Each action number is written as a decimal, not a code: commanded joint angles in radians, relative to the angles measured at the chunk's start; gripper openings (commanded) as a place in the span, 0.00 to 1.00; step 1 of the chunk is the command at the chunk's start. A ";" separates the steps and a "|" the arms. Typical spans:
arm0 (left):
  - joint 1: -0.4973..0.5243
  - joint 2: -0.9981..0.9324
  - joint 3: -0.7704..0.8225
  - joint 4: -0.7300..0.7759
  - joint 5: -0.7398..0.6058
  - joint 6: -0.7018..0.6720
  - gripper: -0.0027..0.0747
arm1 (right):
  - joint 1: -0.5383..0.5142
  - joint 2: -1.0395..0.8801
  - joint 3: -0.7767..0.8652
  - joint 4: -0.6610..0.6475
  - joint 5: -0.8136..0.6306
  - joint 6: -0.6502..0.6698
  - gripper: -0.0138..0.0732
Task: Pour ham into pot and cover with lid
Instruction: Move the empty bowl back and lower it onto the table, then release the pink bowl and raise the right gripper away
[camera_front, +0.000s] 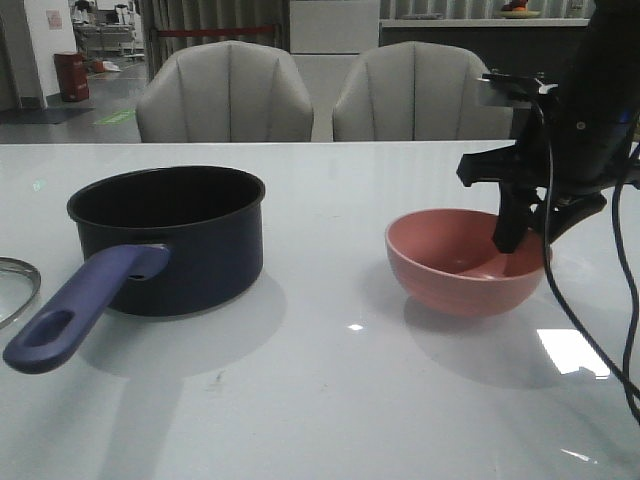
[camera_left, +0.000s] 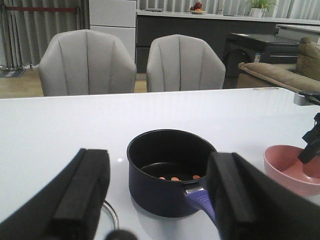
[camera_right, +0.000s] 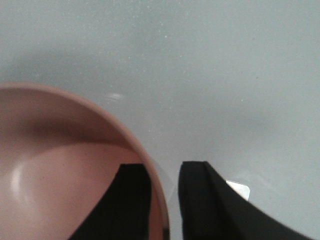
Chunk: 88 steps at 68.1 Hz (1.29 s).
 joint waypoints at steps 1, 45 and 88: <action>-0.006 0.014 -0.027 -0.005 -0.079 -0.001 0.63 | -0.006 -0.053 -0.023 0.001 -0.038 0.001 0.62; -0.006 0.014 -0.027 -0.005 -0.079 -0.001 0.63 | 0.009 -0.660 0.163 0.001 -0.192 -0.049 0.67; -0.006 0.014 -0.027 -0.005 -0.108 -0.001 0.63 | 0.028 -1.473 0.903 0.002 -0.539 -0.050 0.67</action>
